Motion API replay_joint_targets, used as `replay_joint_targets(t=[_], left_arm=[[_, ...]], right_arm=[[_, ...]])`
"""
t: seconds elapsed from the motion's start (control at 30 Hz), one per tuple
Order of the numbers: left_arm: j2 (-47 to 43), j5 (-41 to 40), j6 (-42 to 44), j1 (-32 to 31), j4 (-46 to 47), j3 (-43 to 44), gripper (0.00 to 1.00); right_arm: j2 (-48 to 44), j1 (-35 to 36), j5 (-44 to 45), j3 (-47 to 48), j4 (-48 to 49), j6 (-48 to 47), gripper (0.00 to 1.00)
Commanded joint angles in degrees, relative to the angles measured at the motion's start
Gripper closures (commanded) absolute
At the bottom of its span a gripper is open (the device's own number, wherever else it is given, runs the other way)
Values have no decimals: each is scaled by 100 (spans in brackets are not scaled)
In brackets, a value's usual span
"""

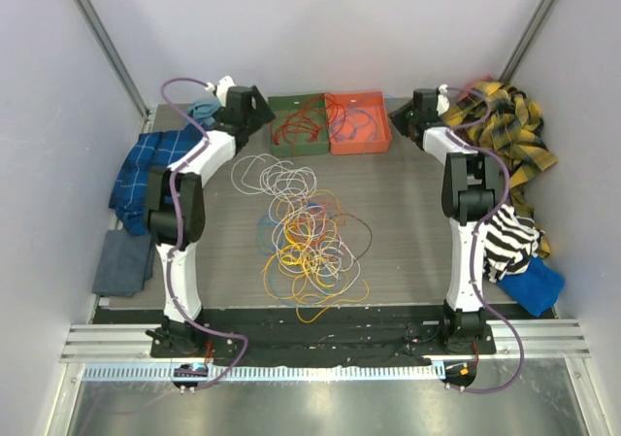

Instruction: Untangle the cables

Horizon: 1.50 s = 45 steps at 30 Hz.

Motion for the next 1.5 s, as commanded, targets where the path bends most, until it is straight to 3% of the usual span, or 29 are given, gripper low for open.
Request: replay_joint_targets(t=[0.0, 0.13, 0.27, 0.4, 0.47, 0.6, 0.77, 0.9, 1.0, 1.13, 1.47], left_arm=[[-862, -343, 294, 37, 163, 167, 0], [-1520, -342, 372, -129, 154, -131, 0], [-2339, -737, 644, -586, -21, -807, 0], [-3235, -1064, 628, -1209, -154, -1850, 0], [-3754, -941, 52, -1263, -285, -2327, 0], [-4370, -528, -173, -1264, -1066, -2927, 0], [-5011, -694, 135, -1369, -2201, -3295, 0], [-5897, -660, 91, -1387, -2079, -3998, 0], [-6250, -589, 39, -1378, -2026, -4333, 0], [-6418, -484, -58, -1378, -2079, -4483, 0], [-6313, -246, -111, -1387, -2140, -4615, 0]], right_arm=[[-1074, 38, 104, -145, 127, -227, 62], [-1892, 99, 376, -716, 31, -289, 51], [-3121, 494, 675, -1585, -249, -569, 50], [-4352, 1530, 1325, -2910, -321, -1184, 51], [-4836, 2265, 1501, -3291, -443, -1501, 52], [-5399, 3138, 1758, -4308, -761, -1730, 55], [-6418, 3439, 1669, -5531, -813, -1704, 55], [-6377, 3440, 1713, -5649, -962, -1835, 54], [-6262, 3448, 1248, -5604, -902, -1705, 51], [-6078, 3448, 896, -5754, -462, -1511, 49], [-5910, 3703, 1019, -5709, -831, -1968, 52]])
